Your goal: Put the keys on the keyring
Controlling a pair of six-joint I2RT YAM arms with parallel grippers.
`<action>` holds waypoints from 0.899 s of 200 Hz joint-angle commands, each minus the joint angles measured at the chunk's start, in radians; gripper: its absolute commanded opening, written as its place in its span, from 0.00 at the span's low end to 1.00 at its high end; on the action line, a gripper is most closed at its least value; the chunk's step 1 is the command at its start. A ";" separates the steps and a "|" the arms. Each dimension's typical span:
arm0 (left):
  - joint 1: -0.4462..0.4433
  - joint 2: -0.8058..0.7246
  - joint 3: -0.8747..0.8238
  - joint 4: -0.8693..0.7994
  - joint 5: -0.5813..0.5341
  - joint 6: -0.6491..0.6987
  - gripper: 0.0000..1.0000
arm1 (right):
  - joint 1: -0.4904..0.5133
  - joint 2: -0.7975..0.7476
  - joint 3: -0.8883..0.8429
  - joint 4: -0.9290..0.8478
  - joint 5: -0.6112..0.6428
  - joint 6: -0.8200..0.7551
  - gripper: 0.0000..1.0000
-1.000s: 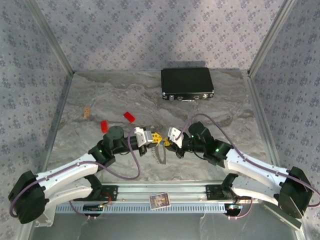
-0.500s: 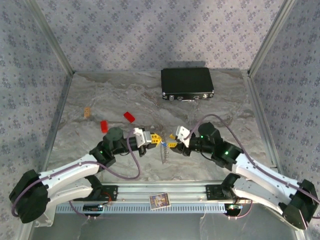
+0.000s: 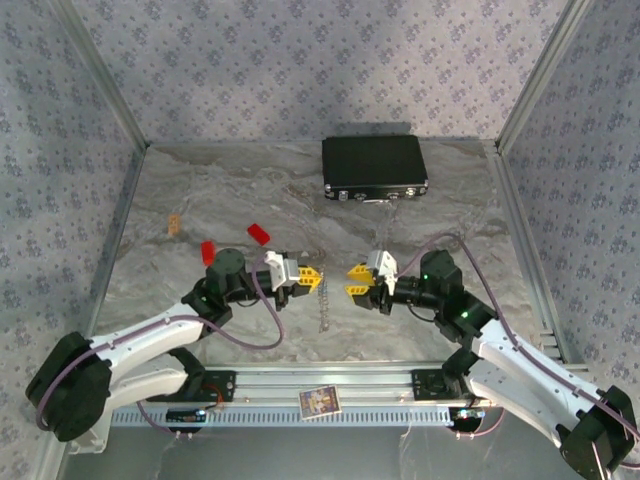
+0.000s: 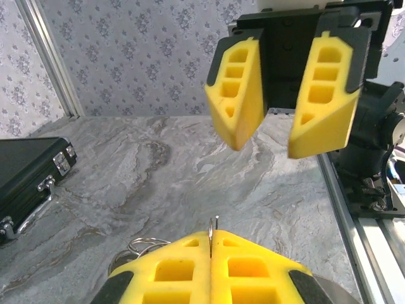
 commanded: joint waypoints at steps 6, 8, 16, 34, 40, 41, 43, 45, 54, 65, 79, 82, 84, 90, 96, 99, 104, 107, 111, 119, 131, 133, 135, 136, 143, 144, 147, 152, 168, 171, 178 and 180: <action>0.010 0.010 -0.018 0.143 0.065 -0.003 0.00 | -0.004 -0.012 -0.014 0.090 -0.035 0.028 0.34; 0.010 0.012 -0.020 0.151 0.064 -0.006 0.00 | -0.004 -0.012 -0.014 0.091 -0.031 0.029 0.34; 0.012 0.022 -0.031 0.194 0.062 -0.019 0.00 | -0.004 -0.012 -0.017 0.103 -0.018 0.030 0.33; 0.011 0.059 -0.069 0.355 0.047 -0.084 0.00 | -0.007 -0.012 -0.036 0.141 -0.008 0.047 0.34; 0.011 0.076 -0.078 0.407 0.045 -0.112 0.00 | -0.007 -0.011 -0.041 0.153 -0.009 0.053 0.34; 0.011 0.078 -0.080 0.411 0.044 -0.117 0.00 | -0.008 -0.011 -0.042 0.155 -0.009 0.053 0.34; 0.011 0.083 -0.082 0.429 0.044 -0.124 0.00 | -0.009 -0.011 -0.042 0.157 -0.010 0.054 0.34; 0.011 0.089 -0.083 0.442 0.044 -0.130 0.00 | -0.009 -0.009 -0.042 0.158 -0.011 0.054 0.34; 0.010 0.111 -0.089 0.493 0.048 -0.155 0.00 | -0.010 -0.003 -0.038 0.157 -0.019 0.060 0.34; 0.010 0.131 -0.090 0.533 0.052 -0.168 0.00 | -0.010 0.007 -0.028 0.162 -0.035 0.066 0.35; 0.007 0.150 -0.088 0.551 0.055 -0.170 0.00 | -0.007 0.026 -0.014 0.176 -0.052 0.085 0.35; 0.007 0.154 -0.087 0.552 0.056 -0.170 0.00 | -0.006 0.031 -0.013 0.181 -0.054 0.090 0.35; 0.007 0.156 -0.087 0.554 0.058 -0.170 0.00 | -0.005 0.034 -0.011 0.183 -0.054 0.093 0.35; 0.008 0.161 -0.087 0.557 0.063 -0.168 0.00 | -0.002 0.043 -0.007 0.187 -0.055 0.099 0.35; 0.005 0.163 -0.087 0.559 0.067 -0.170 0.00 | 0.002 0.051 -0.002 0.186 -0.056 0.100 0.35; 0.005 0.163 -0.087 0.560 0.070 -0.171 0.00 | 0.003 0.055 0.000 0.184 -0.055 0.099 0.35; 0.005 0.163 -0.088 0.560 0.071 -0.172 0.00 | 0.006 0.061 0.005 0.180 -0.052 0.098 0.35; 0.005 0.163 -0.087 0.560 0.073 -0.173 0.00 | 0.006 0.064 0.007 0.175 -0.049 0.095 0.35; 0.004 0.161 -0.087 0.561 0.075 -0.175 0.00 | 0.007 0.069 0.010 0.169 -0.043 0.093 0.35; 0.004 0.158 -0.087 0.559 0.080 -0.179 0.00 | 0.009 0.075 0.015 0.154 -0.032 0.082 0.35; 0.002 0.150 -0.083 0.551 0.093 -0.183 0.00 | 0.010 0.082 0.021 0.138 -0.017 0.071 0.35; 0.002 0.149 -0.083 0.548 0.095 -0.183 0.00 | 0.010 0.084 0.022 0.138 -0.017 0.070 0.35; 0.002 0.147 -0.081 0.546 0.096 -0.184 0.00 | 0.010 0.084 0.023 0.138 -0.017 0.070 0.35; 0.001 0.146 -0.081 0.544 0.099 -0.183 0.00 | 0.010 0.085 0.023 0.138 -0.018 0.070 0.35; -0.001 0.142 -0.078 0.533 0.105 -0.183 0.00 | 0.010 0.090 0.028 0.137 -0.027 0.068 0.35; 0.000 0.141 -0.077 0.531 0.106 -0.182 0.00 | 0.011 0.091 0.029 0.137 -0.029 0.068 0.34; -0.001 0.139 -0.077 0.527 0.109 -0.180 0.00 | 0.012 0.093 0.031 0.137 -0.034 0.068 0.35; -0.002 0.138 -0.075 0.518 0.111 -0.180 0.00 | 0.014 0.097 0.038 0.135 -0.040 0.068 0.34; -0.006 0.134 -0.069 0.504 0.122 -0.176 0.00 | 0.028 0.114 0.057 0.129 -0.054 0.063 0.35; -0.007 0.133 -0.069 0.502 0.123 -0.176 0.00 | 0.031 0.116 0.059 0.128 -0.054 0.061 0.35; -0.009 0.134 -0.069 0.504 0.126 -0.177 0.00 | 0.040 0.125 0.067 0.124 -0.052 0.054 0.35; -0.011 0.134 -0.069 0.504 0.127 -0.177 0.00 | 0.043 0.127 0.070 0.124 -0.051 0.051 0.35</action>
